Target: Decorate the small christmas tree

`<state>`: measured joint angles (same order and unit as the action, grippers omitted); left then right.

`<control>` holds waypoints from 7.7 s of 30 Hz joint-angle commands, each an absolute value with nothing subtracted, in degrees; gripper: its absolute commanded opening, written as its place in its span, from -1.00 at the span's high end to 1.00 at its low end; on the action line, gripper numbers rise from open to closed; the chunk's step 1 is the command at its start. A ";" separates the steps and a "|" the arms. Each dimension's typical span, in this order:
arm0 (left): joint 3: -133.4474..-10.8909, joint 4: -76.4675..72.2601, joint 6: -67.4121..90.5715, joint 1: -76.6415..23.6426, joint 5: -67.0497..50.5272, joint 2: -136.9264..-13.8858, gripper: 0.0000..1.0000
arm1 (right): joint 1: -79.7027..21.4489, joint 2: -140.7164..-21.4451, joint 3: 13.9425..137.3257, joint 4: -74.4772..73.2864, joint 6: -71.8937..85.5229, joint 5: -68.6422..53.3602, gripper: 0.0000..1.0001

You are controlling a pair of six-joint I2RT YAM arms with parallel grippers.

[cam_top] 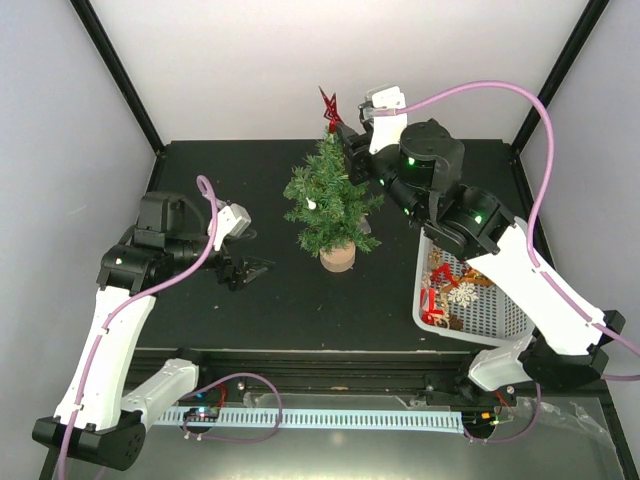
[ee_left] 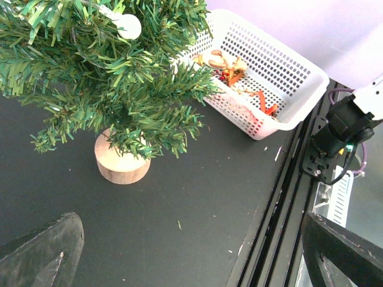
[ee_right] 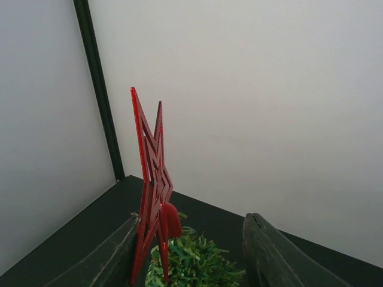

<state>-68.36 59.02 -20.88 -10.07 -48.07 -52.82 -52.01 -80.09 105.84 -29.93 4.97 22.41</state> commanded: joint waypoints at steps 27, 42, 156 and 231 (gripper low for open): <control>-67.50 57.22 -20.57 -9.17 -48.57 -51.50 -0.98 | -51.78 -77.94 101.67 -25.98 4.22 17.92 -0.57; -67.89 57.38 -20.83 -9.05 -47.88 -52.19 -0.98 | -51.83 -63.57 84.17 -25.86 10.90 19.18 -0.97; -89.61 76.29 -23.20 -9.02 -36.08 -90.09 -0.98 | -2.65 -67.68 35.78 -38.54 49.09 -15.65 -1.00; -85.66 75.86 -23.03 -9.07 -38.83 -89.66 -0.98 | -1.24 -58.04 33.93 -40.55 40.22 -12.76 0.21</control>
<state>-85.60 75.22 -22.46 -8.99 -38.52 -91.00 -1.56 -57.78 31.88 -41.93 40.58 -13.54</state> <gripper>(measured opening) 0.989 0.442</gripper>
